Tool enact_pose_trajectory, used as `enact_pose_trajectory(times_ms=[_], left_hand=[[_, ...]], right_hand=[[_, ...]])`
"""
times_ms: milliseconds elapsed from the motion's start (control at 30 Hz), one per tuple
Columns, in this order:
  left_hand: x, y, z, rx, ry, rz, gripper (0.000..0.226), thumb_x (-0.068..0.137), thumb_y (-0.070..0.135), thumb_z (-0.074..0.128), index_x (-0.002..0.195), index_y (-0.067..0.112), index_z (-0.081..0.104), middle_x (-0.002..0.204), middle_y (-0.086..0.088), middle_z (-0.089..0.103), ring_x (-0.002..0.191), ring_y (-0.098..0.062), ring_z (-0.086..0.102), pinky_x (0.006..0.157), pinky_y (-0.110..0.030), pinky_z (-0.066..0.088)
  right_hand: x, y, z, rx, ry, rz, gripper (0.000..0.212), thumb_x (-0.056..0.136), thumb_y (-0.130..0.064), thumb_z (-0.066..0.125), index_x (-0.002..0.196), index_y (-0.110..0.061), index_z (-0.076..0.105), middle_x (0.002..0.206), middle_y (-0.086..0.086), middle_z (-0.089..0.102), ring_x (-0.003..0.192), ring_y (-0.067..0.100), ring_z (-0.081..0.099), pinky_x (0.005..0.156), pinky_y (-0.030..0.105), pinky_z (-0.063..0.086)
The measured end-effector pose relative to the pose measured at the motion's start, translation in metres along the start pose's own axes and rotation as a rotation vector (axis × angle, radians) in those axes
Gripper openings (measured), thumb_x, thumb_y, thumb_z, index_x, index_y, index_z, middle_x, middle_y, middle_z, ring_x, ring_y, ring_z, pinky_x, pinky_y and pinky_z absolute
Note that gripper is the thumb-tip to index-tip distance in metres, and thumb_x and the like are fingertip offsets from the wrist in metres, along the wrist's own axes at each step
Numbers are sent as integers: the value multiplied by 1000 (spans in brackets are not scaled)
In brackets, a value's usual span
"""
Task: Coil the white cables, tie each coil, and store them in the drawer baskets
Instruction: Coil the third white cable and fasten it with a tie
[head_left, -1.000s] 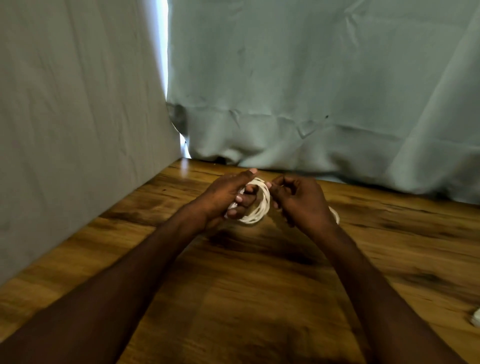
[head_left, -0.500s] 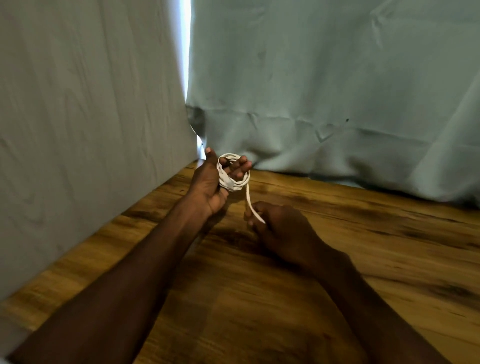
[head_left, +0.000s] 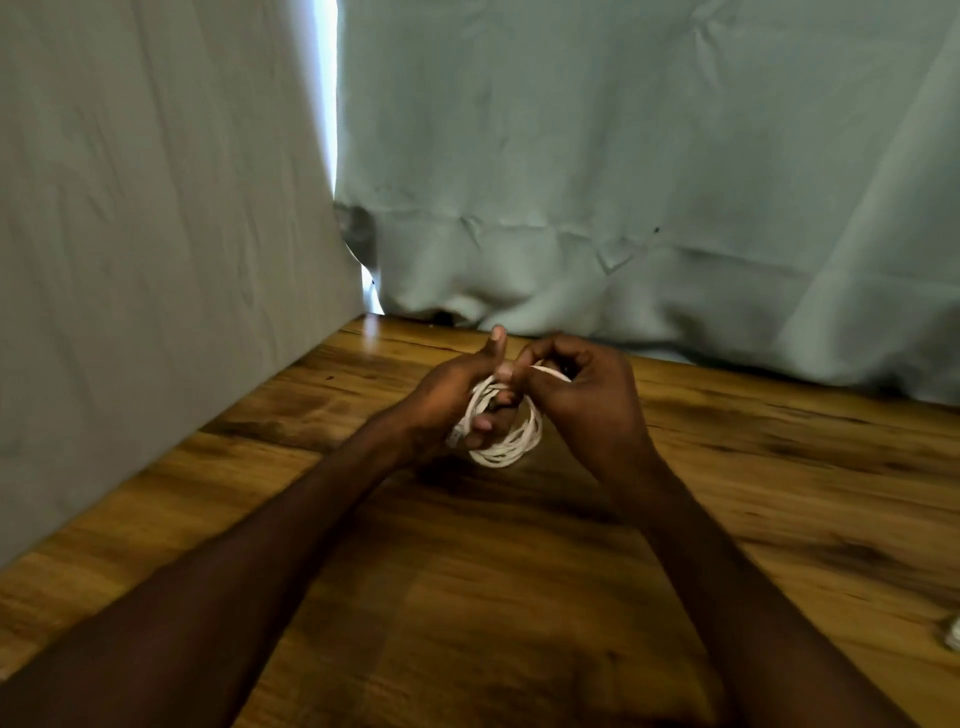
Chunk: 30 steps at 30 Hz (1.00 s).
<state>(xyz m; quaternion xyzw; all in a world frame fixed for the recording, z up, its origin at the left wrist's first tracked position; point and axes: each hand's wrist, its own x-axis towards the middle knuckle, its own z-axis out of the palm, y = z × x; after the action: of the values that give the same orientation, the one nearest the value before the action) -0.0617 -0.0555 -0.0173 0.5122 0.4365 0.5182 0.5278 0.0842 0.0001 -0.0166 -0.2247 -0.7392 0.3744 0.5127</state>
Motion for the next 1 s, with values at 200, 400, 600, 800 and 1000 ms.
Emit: enact_pose_trajectory(times_ms=[200,400,600,800,1000], left_hand=[[6,-9,-1,-37,-52,90,36,102,32,56,77,7,50,56,-2,27,39,-10,35,42,-20,32],[11,-11,-10,-280,-76,73,27,107,31,44,101,8,57,65,2,41,57,-15,51,62,-27,50],[13,-9,-4,-290,-32,74,18,104,7,45,107,-3,59,68,-7,56,72,-25,65,76,-35,57],[19,-14,-4,-362,3,105,14,100,4,53,107,-6,61,72,-9,65,74,-23,71,76,-32,59],[28,-20,-6,-413,30,181,24,93,10,62,110,-7,63,89,-15,66,85,-26,66,78,-35,60]], right_hand=[[8,21,7,121,106,190,24,97,-25,69,87,-4,74,84,13,75,84,27,72,81,42,56],[-1,17,20,197,20,274,31,109,-30,49,103,-7,68,86,17,76,63,19,70,63,35,60],[4,10,13,391,143,410,22,109,-10,48,108,4,64,75,19,67,45,14,57,43,21,47],[4,7,12,534,282,436,21,107,-5,48,107,-8,69,69,7,67,53,15,56,48,25,51],[9,10,11,837,363,517,22,107,-8,48,104,-3,69,68,7,54,52,17,53,45,24,52]])
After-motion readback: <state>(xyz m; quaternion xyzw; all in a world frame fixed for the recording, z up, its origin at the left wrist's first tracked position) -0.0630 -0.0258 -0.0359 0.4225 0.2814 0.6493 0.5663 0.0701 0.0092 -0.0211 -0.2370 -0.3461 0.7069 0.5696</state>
